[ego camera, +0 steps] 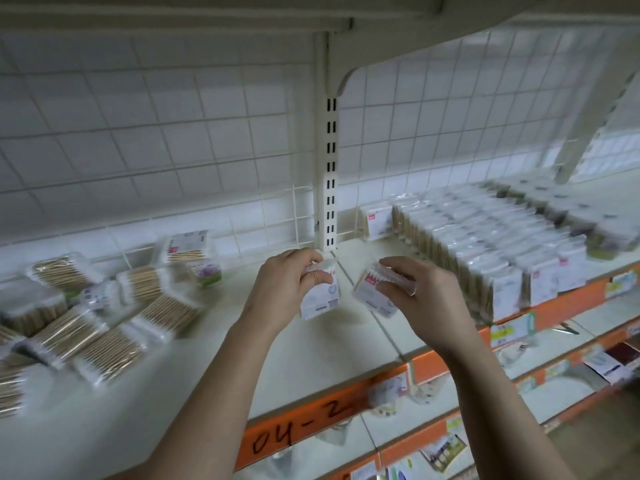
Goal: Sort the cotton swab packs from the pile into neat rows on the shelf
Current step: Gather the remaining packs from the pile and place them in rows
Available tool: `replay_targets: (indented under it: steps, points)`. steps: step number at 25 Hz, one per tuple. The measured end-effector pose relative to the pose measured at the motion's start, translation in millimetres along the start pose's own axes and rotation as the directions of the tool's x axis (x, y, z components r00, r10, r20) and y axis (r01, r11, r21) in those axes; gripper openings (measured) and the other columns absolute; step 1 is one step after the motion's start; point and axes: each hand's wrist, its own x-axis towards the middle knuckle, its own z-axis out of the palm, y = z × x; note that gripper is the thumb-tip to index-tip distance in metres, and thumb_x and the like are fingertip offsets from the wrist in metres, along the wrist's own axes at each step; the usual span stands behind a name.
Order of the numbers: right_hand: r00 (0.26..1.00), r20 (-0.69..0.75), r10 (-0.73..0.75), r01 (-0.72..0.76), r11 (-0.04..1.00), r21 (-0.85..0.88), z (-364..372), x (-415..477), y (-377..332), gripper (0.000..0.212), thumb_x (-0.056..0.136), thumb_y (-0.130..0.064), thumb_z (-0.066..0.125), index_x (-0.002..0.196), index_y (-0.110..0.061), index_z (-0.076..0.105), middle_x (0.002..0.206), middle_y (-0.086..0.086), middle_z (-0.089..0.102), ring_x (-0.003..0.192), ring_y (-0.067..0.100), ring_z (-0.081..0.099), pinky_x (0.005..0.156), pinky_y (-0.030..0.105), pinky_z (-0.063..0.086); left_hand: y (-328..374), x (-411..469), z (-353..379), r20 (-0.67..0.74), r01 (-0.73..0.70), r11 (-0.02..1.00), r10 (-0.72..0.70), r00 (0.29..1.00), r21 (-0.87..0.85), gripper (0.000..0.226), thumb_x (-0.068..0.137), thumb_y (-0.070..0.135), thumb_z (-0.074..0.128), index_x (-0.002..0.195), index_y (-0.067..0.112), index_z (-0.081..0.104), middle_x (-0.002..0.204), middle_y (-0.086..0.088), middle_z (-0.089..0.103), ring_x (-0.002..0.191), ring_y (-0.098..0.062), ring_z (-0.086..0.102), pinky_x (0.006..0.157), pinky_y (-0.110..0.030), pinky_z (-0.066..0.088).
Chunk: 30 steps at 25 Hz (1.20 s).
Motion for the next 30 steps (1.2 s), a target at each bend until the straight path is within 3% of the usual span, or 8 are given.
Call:
replay_targets:
  steps: [6, 9, 15, 19, 23, 27, 30]
  points:
    - [0.995, 0.029, -0.093, 0.093, 0.996, 0.014, -61.5, 18.4, 51.7, 0.028, 0.081, -0.020, 0.072, 0.108, -0.018, 0.069, 0.103, -0.006, 0.070, 0.091, 0.010, 0.061, 0.068, 0.004, 0.036, 51.9, 30.3, 56.7, -0.042, 0.041, 0.999, -0.040, 0.998, 0.036, 0.035, 0.079, 0.021, 0.074, 0.112, 0.016, 0.067, 0.108, 0.000, 0.067, 0.099, -0.017, 0.061, 0.085, -0.023, 0.043]
    - [0.986, 0.063, -0.151, 0.147, 0.987, 0.067, -76.6, 21.5, 71.0, 0.027, 0.081, -0.018, 0.072, 0.108, -0.017, 0.069, 0.104, -0.008, 0.069, 0.094, 0.005, 0.057, 0.072, 0.000, 0.034, 64.6, 40.9, 77.0, -0.085, 0.073, 0.997, -0.071, 0.994, 0.024, 0.035, 0.079, 0.015, 0.073, 0.113, 0.014, 0.068, 0.109, -0.002, 0.068, 0.099, -0.017, 0.062, 0.080, -0.015, 0.038]
    - [0.958, 0.176, -0.228, 0.206, 0.969, 0.136, -85.2, 28.4, 98.0, 0.027, 0.080, -0.021, 0.073, 0.107, -0.021, 0.070, 0.103, -0.011, 0.069, 0.095, 0.008, 0.059, 0.077, 0.010, 0.040, 69.4, 56.1, 106.3, -0.137, 0.106, 0.993, -0.099, 0.986, 0.044, 0.036, 0.077, 0.015, 0.077, 0.111, 0.011, 0.069, 0.102, -0.004, 0.065, 0.089, -0.014, 0.058, 0.076, -0.004, 0.033]
    - [0.951, 0.194, -0.240, 0.210, 0.964, 0.161, -81.0, 41.2, 105.9, 0.027, 0.080, -0.022, 0.073, 0.107, -0.022, 0.070, 0.106, -0.012, 0.069, 0.097, 0.005, 0.059, 0.081, 0.015, 0.042, 59.2, 84.7, 117.9, -0.082, 0.102, 0.992, -0.096, 0.992, 0.069, 0.036, 0.074, 0.018, 0.079, 0.109, 0.014, 0.070, 0.095, 0.000, 0.055, 0.085, -0.016, 0.055, 0.074, -0.017, 0.035]
    - [0.938, 0.249, -0.241, 0.214, 0.968, 0.129, -73.5, 50.5, 111.7, 0.028, 0.081, -0.027, 0.072, 0.109, -0.025, 0.069, 0.109, -0.014, 0.068, 0.101, 0.004, 0.060, 0.085, 0.016, 0.043, 50.6, 118.3, 131.7, -0.068, 0.132, 0.989, -0.128, 0.989, 0.060, 0.035, 0.075, 0.016, 0.078, 0.108, 0.011, 0.069, 0.104, -0.002, 0.060, 0.091, -0.010, 0.054, 0.077, -0.015, 0.036]
    - [0.951, 0.215, -0.220, 0.196, 0.972, 0.127, -68.9, 58.9, 117.8, 0.027, 0.080, -0.025, 0.072, 0.106, -0.025, 0.070, 0.105, -0.014, 0.069, 0.097, 0.002, 0.058, 0.082, 0.010, 0.040, 40.1, 142.0, 146.5, -0.057, 0.169, 0.985, -0.168, 0.984, 0.013, 0.033, 0.077, 0.012, 0.077, 0.108, 0.008, 0.069, 0.108, -0.007, 0.064, 0.099, -0.018, 0.060, 0.086, -0.024, 0.045]
    - [0.952, 0.230, -0.201, 0.179, 0.977, 0.117, -65.7, 64.6, 119.8, 0.028, 0.080, -0.026, 0.073, 0.107, -0.026, 0.069, 0.106, -0.015, 0.068, 0.099, 0.006, 0.060, 0.085, 0.020, 0.045, 30.6, 151.3, 154.2, -0.064, 0.173, 0.985, -0.172, 0.983, 0.016, 0.031, 0.078, 0.014, 0.076, 0.108, 0.007, 0.069, 0.105, -0.007, 0.065, 0.097, -0.019, 0.060, 0.083, -0.023, 0.043]
